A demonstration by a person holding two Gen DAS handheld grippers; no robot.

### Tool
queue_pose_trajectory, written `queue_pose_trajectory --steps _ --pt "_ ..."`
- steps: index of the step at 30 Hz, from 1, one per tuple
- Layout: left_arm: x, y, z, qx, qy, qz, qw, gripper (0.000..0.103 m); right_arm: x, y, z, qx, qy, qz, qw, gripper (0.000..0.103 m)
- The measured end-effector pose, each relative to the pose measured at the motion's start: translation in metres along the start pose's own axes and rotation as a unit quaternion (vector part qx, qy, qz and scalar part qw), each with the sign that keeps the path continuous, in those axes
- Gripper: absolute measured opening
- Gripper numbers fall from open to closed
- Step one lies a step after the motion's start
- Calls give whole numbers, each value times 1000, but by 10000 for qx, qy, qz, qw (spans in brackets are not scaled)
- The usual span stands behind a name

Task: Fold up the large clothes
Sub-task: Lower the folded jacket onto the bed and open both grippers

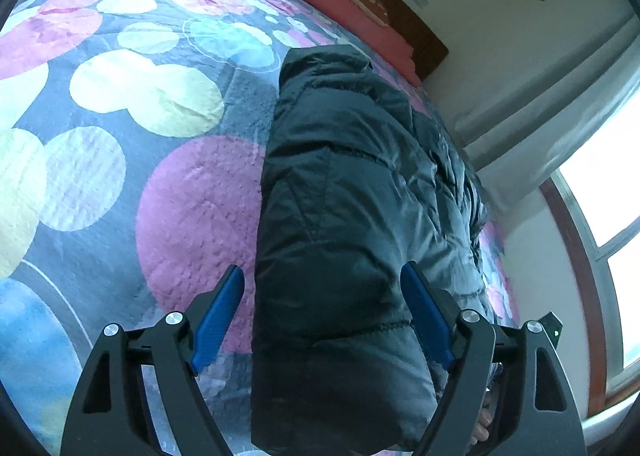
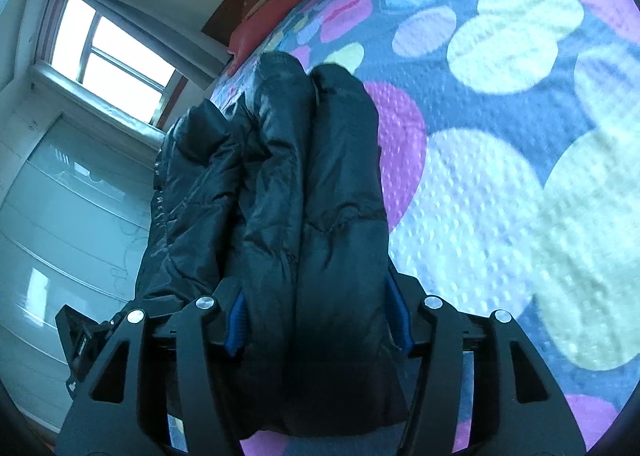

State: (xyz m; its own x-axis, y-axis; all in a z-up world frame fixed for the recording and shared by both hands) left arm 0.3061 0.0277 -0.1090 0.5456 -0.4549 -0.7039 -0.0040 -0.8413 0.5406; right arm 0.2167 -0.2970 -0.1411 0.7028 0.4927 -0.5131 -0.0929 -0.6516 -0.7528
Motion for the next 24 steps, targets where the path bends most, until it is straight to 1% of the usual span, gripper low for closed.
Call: queue_pose_trajectory --steps 2,5,8,12,17,19,22,24 --pt "0 0 -1 -37 0 -24 10000 79 -4 -3 -1 -79 26 82 9999 55" --pt "2 5 4 49 -18 -108 9999 79 -5 -7 -1 -192 41 238 9995 55" --pt "2 7 7 150 24 -176 9997 79 -4 -6 0 -155 47 270 9995 56" --pt "4 6 7 88 -8 -192 9998 79 -5 0 1 -1 59 237 9997 56" --pt "-2 10 2 143 73 -213 9996 79 -12 -7 -1 -119 101 305 9994 56" --pt "-6 11 1 161 116 -231 9995 79 -14 -9 -1 -139 130 369 9991 56" --pt "-12 12 2 234 209 -353 9989 79 -22 -16 0 -318 232 581 9975 56" --pt "-15 14 4 342 264 -508 9978 79 -29 -22 2 -440 313 714 9960 56"
Point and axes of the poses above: each gripper's, at about its wrist camera, not at the fingertips, and x roughly the way its jaws point, y to its right, z to its underside, the point moved 6 cm from there along x, roughly the way its jaws point, and after that the axes turned 7 degrees about -z, right-handed, at the moved point
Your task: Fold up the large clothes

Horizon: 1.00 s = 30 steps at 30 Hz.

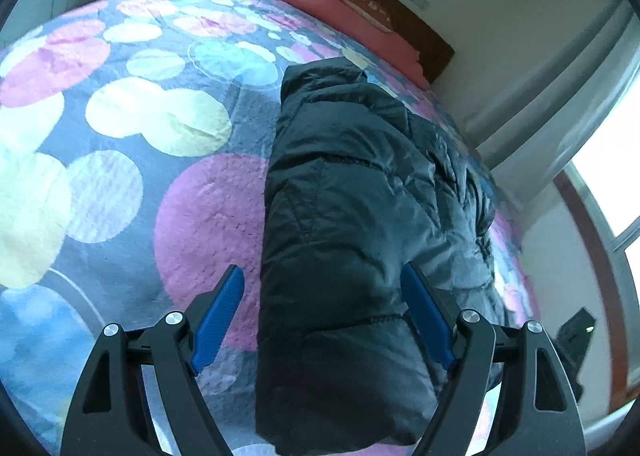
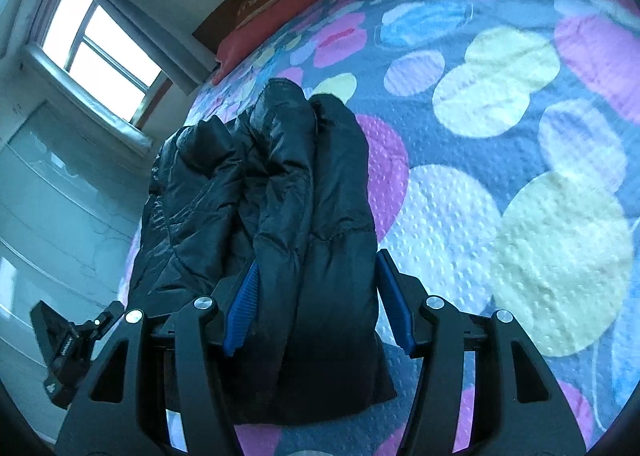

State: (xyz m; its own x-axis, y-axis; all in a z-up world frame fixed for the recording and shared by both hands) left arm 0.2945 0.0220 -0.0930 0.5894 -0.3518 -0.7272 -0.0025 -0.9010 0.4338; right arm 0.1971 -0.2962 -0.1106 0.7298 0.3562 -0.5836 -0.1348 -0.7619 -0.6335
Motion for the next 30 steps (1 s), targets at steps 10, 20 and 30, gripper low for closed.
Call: queue_pose_trajectory --steps 10,20,30 --pt "-38 20 12 661 494 -751 9938 79 -53 -38 7 -840 466 687 9930 68" --pt "-91 44 29 1083 1104 -1253 9800 83 -80 -86 37 -1676 588 883 9801 79" --pt "-125 60 49 1286 1403 -1409 9716 86 -95 -117 63 -2107 639 866 9716 83"
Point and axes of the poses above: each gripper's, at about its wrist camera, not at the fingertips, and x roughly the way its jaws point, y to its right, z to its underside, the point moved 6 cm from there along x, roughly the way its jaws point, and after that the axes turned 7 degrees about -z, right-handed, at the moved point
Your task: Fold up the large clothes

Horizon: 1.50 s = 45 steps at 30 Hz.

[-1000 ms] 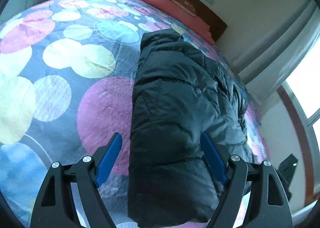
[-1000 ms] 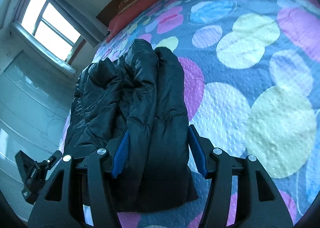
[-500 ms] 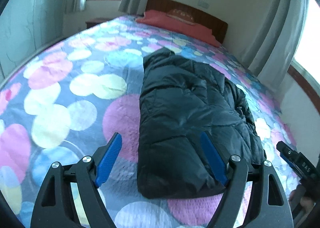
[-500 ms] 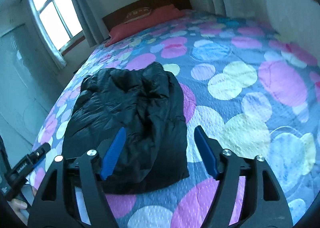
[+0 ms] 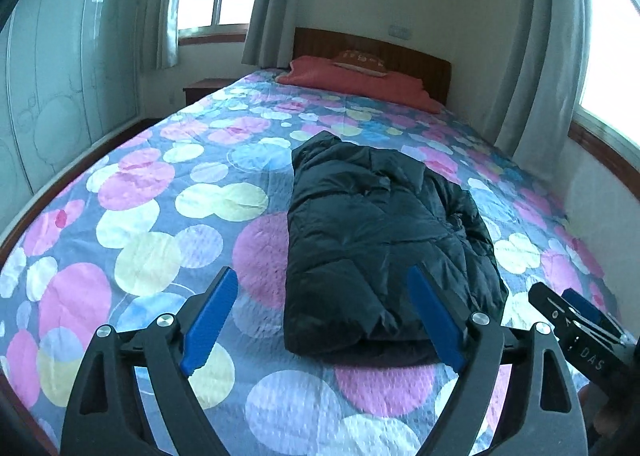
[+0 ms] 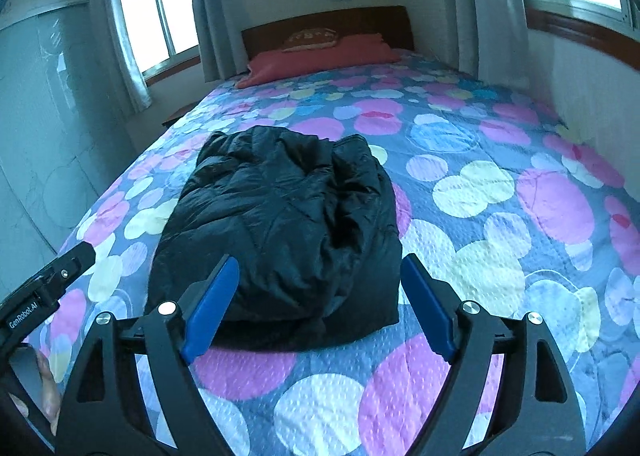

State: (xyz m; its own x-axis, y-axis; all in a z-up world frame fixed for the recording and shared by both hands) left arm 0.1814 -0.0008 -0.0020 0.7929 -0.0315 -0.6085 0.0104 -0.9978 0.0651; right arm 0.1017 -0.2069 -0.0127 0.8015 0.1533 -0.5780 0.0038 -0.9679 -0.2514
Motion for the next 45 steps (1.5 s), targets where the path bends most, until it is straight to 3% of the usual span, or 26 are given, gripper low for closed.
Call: queue_pose_trajectory --steps 7,45 --pt "-14 0 4 150 138 -218 9996 86 -14 -11 -1 -108 137 23 9998 84" --pt "-26 -10 8 54 258 -476 9985 86 -22 -22 3 -220 223 12 9995 85"
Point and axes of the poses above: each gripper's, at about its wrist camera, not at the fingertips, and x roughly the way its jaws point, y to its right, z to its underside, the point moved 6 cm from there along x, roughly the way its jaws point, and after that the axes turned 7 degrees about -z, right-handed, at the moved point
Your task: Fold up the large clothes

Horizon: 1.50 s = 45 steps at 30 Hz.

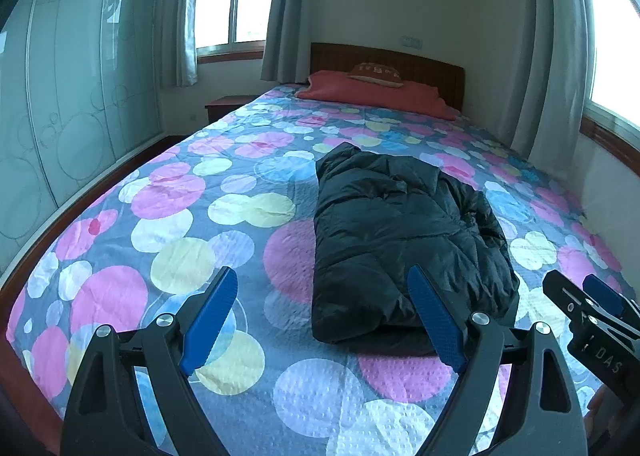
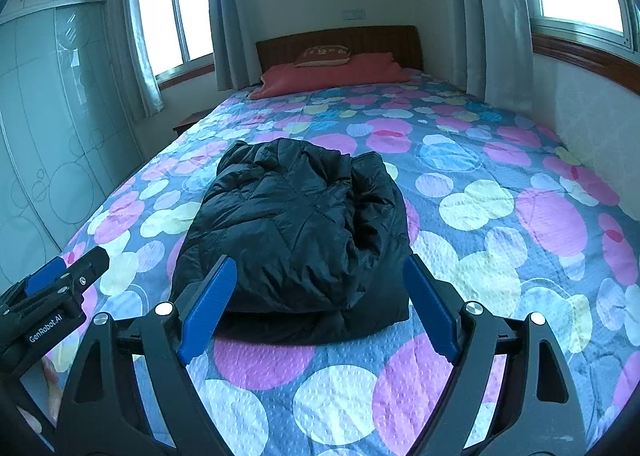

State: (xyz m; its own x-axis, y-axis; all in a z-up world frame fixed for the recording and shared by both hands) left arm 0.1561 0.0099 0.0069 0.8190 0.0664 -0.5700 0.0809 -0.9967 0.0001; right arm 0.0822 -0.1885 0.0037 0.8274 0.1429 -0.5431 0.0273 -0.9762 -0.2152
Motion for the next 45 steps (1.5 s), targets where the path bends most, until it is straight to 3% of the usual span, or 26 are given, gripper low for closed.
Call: queue_pose_trajectory --steps 31,35,45 --pt "4 6 3 113 14 0 9999 86 8 -4 4 -6 -64 -28 10000 85" --pt "5 3 2 88 14 -180 9998 86 12 -3 5 -20 -86 -33 10000 85" --pt "13 6 0 140 -24 -66 9999 86 20 3 7 -26 -161 -32 9999 85"
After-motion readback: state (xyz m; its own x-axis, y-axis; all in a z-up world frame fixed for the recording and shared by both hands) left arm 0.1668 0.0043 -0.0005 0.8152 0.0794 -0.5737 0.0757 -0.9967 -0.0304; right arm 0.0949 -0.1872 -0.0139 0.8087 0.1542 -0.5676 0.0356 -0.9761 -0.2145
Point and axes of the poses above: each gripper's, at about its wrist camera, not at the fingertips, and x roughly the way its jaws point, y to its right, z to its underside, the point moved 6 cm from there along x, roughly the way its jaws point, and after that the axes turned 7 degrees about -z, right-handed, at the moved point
